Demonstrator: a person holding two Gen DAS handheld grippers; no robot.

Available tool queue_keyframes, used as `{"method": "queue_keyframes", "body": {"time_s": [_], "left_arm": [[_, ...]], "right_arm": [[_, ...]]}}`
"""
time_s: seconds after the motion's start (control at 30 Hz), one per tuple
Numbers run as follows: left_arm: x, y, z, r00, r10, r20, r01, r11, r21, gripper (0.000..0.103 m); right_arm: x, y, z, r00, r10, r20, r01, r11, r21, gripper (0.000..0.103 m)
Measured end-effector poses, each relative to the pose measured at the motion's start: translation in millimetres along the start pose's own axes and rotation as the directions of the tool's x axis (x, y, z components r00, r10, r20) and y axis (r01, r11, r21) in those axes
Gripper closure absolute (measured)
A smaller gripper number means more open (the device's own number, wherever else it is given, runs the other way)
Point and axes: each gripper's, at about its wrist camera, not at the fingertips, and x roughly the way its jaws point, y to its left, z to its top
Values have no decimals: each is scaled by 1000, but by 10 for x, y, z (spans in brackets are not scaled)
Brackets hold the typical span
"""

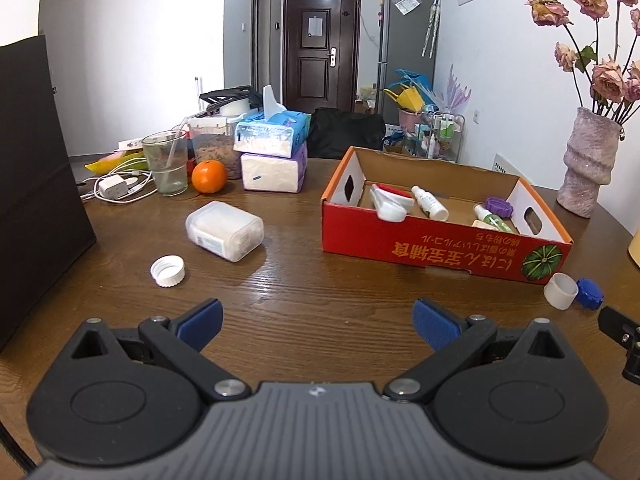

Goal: Organize rigid objects
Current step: 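Withdraw both tools from the box back toward the table items, then grasp white bottle cap with left gripper while right gripper grasps blue gear cap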

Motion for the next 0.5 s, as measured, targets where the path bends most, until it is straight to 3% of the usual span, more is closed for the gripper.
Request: {"method": "queue_keyframes", "body": {"time_s": [0.5], "left_arm": [[250, 396, -3, 996, 87, -27, -88, 996, -23, 0]], "right_arm": [[220, -207, -123, 996, -69, -51, 69, 998, 5, 0]]}}
